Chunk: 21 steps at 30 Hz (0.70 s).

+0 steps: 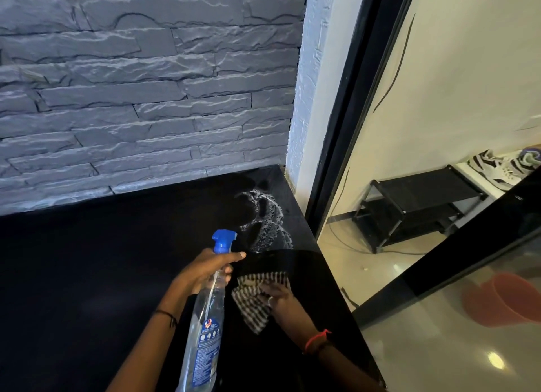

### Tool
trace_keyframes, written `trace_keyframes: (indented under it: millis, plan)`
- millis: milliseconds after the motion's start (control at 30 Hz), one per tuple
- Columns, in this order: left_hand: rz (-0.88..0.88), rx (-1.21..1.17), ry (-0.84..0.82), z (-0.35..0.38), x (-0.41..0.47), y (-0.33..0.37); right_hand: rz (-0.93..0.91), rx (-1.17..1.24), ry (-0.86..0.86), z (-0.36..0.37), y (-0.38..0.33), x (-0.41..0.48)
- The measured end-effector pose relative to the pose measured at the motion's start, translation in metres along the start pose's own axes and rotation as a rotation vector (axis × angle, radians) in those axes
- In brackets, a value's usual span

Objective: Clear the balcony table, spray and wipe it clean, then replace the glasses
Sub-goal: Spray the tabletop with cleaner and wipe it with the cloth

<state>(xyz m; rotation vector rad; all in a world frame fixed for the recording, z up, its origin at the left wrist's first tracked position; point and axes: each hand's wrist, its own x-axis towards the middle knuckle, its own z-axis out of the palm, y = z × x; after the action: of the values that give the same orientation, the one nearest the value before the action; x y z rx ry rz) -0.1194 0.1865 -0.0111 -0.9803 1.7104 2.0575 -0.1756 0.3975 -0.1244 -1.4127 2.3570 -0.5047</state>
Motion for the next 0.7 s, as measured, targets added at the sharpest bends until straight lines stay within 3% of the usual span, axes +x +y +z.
trace_keyframes:
  millis: [200, 433, 700]
  plan:
    - [0.007, 0.012, -0.003, 0.01, 0.008, 0.005, -0.057, 0.063, 0.061, 0.001, 0.039, -0.06]
    - [-0.012, 0.053, 0.011, 0.022, 0.018, 0.012, 0.318, 0.231, 0.225, -0.046, 0.074, -0.041]
    - [-0.027, 0.078, 0.047, 0.029, 0.032, 0.025, 0.442, 0.207, 0.198, -0.044, 0.095, 0.024]
